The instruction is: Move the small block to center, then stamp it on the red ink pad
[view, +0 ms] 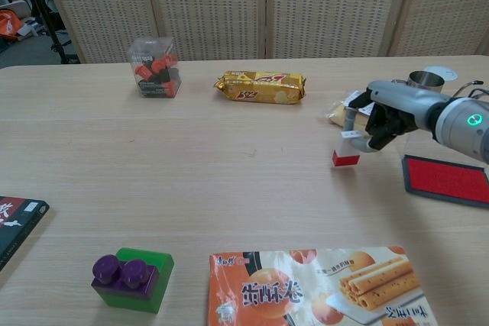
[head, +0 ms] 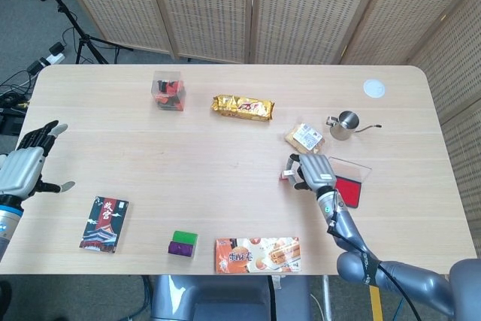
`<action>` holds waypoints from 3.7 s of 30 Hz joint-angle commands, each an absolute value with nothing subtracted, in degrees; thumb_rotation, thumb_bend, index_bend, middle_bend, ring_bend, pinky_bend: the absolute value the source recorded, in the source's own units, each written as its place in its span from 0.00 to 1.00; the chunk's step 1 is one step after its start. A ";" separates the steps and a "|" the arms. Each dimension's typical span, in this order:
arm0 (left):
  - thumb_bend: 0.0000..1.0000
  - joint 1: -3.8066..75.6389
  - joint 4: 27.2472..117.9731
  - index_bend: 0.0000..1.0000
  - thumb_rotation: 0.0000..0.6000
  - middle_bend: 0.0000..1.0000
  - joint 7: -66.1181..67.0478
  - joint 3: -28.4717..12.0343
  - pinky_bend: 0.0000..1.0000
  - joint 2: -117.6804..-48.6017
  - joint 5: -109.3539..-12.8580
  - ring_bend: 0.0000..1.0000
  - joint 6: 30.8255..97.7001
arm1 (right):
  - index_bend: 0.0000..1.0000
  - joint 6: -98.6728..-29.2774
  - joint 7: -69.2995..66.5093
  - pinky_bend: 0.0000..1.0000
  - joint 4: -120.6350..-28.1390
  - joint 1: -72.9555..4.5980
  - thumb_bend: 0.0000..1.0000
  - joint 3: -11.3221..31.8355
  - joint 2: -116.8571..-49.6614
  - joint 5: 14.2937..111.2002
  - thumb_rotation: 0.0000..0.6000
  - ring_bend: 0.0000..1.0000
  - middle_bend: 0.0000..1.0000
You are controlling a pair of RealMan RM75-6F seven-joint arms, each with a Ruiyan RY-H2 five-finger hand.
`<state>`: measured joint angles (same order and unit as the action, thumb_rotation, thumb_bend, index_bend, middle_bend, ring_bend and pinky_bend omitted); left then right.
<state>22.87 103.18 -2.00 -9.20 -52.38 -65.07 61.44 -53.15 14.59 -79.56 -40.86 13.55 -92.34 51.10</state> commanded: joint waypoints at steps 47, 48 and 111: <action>0.03 22.68 103.51 0.00 1.00 0.00 -1.98 -9.05 0.00 -52.08 -65.32 0.00 61.71 | 0.44 -51.66 15.39 1.00 -79.66 -40.49 0.57 11.80 -91.33 52.10 1.00 0.90 0.97; 0.03 22.68 103.51 0.00 1.00 0.00 -2.00 -9.04 0.00 -52.07 -65.37 0.00 61.69 | 0.44 -51.65 15.50 1.00 -79.77 -40.49 0.56 11.79 -91.28 51.99 1.00 0.90 0.97; 0.02 19.82 104.87 0.00 1.00 0.00 -6.91 -7.69 0.00 -50.13 -71.62 0.00 64.91 | 0.24 -70.64 4.14 0.62 -97.58 -28.56 0.11 10.26 -74.52 73.21 1.00 0.26 0.35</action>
<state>20.34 104.76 -6.42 -8.06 -50.25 -70.89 64.33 -65.96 6.27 -95.29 -31.36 10.90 -77.65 68.06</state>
